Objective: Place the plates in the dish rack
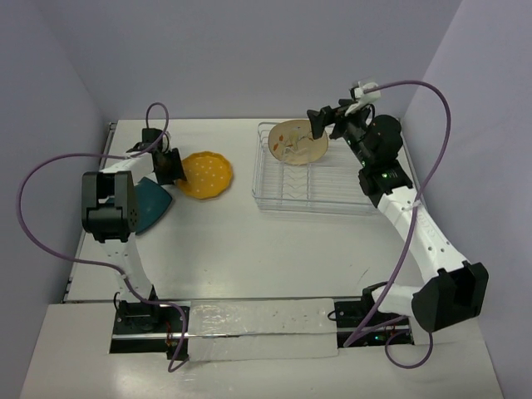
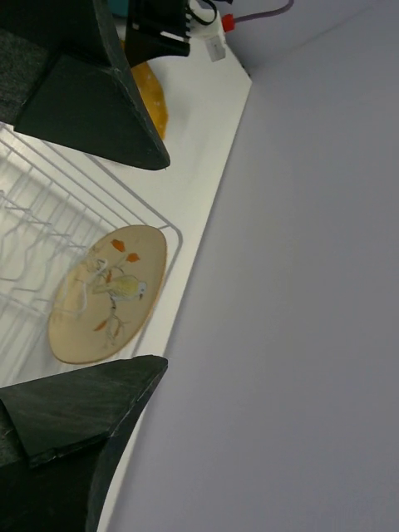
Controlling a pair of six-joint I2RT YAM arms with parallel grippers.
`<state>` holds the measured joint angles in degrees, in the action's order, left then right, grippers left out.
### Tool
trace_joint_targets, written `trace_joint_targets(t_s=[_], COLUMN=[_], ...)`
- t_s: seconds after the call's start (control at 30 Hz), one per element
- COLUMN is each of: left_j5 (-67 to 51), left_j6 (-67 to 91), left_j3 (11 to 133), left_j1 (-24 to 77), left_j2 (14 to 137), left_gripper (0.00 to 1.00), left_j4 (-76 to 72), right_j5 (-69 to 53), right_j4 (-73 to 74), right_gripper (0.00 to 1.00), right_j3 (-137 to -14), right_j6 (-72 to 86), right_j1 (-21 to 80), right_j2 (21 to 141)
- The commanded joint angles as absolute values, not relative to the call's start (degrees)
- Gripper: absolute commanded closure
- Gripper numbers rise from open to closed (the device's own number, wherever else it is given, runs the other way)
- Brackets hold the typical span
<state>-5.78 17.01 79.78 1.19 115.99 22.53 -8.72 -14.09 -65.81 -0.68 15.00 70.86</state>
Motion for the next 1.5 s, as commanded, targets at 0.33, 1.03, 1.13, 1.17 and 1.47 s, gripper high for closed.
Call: trace_joint_targets(t_s=[0.33, 1.03, 1.13, 1.17, 1.47], left_j5=[-3.9, 9.8, 11.7, 12.7, 14.4], left_j6=[23.1, 15.6, 13.1, 12.0, 6.7], left_j3=[75.8, 59.9, 58.4, 58.0, 54.4], left_j1=[1.1, 15.5, 19.0, 20.2, 27.6], left_j2=[115.2, 79.1, 76.0, 75.0, 68.6], left_gripper=[1.00, 1.00, 1.00, 1.00, 1.00], left_j4=[19.2, 9.6, 9.3, 9.5, 9.3], right_j5=[-3.8, -30.8, -33.3, -34.0, -40.9], right_j4=[-17.2, -11.5, -10.0, -9.5, -8.8], right_gripper=[0.00, 0.01, 0.01, 0.01, 0.00], right_j3=[-54.5, -51.3, -52.1, -52.2, -58.7], right_j6=[6.8, -13.5, -21.1, -23.5, -35.3], right_j1=[15.3, 27.3, 29.6, 30.2, 30.9], right_j2=[58.5, 65.8, 69.1, 69.9, 80.4])
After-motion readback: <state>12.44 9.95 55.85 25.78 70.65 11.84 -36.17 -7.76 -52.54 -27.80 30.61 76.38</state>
